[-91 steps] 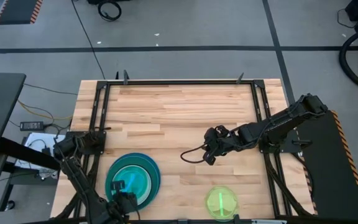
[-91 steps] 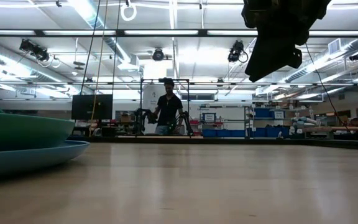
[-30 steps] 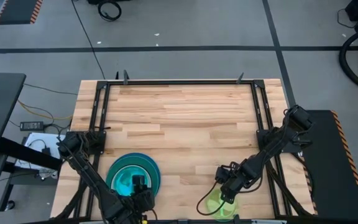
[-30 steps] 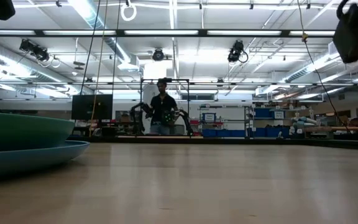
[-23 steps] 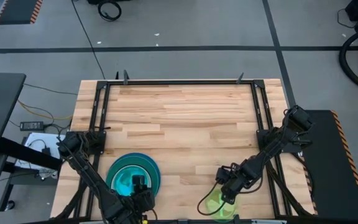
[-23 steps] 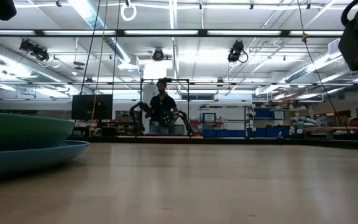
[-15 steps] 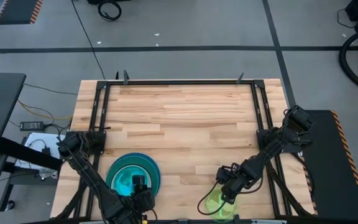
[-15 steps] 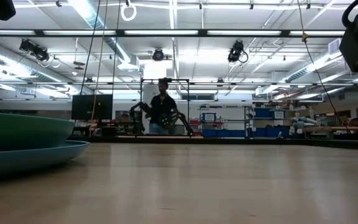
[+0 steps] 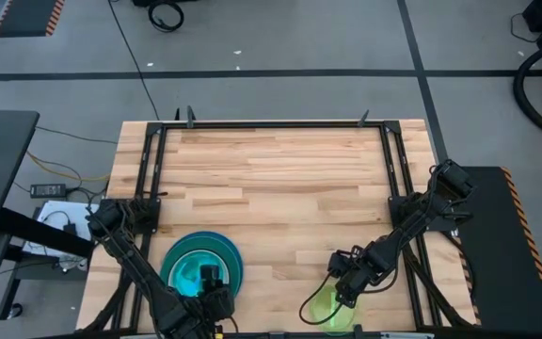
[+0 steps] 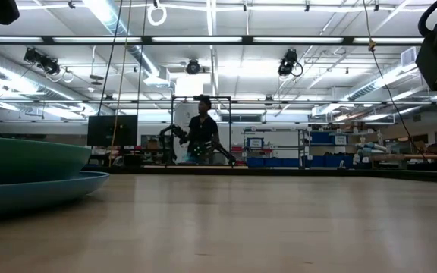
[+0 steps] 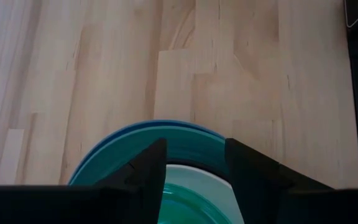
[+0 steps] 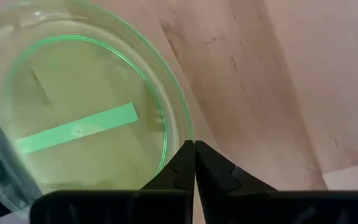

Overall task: Stack plastic plates
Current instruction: Stack the transparent yellow plate on the transparent blue plate

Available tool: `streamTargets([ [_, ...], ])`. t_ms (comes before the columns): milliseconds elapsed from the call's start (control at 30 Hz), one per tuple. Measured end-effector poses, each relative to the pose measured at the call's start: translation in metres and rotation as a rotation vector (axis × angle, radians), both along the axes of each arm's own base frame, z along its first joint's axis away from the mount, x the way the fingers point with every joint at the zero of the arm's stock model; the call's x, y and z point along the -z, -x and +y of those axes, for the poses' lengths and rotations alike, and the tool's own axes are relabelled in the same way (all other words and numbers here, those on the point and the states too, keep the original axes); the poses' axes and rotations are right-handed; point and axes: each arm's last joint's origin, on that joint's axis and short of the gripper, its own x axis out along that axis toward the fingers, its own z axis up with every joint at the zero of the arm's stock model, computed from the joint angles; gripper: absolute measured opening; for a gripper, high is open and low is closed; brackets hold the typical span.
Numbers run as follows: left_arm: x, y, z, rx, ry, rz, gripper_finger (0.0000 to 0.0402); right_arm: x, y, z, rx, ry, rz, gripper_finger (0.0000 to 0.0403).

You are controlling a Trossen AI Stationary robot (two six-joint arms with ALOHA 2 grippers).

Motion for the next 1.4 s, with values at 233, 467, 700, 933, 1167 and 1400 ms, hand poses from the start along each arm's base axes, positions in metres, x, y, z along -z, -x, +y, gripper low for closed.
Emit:
streamTargets([
  [233, 0.0, 0.0, 0.0, 0.0, 0.0, 0.0, 0.0169, 0.0014, 0.0027, -0.0058, 0.023, 0.035, 0.053, 0.0064],
  [467, 0.0, 0.0, 0.0, 0.0, 0.0, 0.001, 0.0169, 0.0017, 0.0044, -0.0061, 0.038, 0.005, 0.1, 0.01],
  [700, 0.0, 0.0, 0.0, -0.001, 0.0, 0.001, 0.0169, 0.0016, 0.0046, -0.0056, 0.043, -0.015, 0.115, 0.0104],
  [933, 0.0, 0.0, 0.0, -0.001, 0.001, 0.0, 0.0169, 0.0012, 0.0021, -0.0036, 0.047, -0.034, 0.085, 0.0062],
  [1167, 0.0, 0.0, 0.0, -0.001, 0.001, 0.001, 0.0169, 0.0093, 0.0064, -0.0072, 0.088, -0.042, 0.096, 0.0014],
  [1400, -0.0001, -0.0009, -0.0005, 0.035, -0.017, 0.006, 0.0169, 0.0085, 0.0045, -0.0092, 0.09, -0.062, 0.109, 0.0006],
])
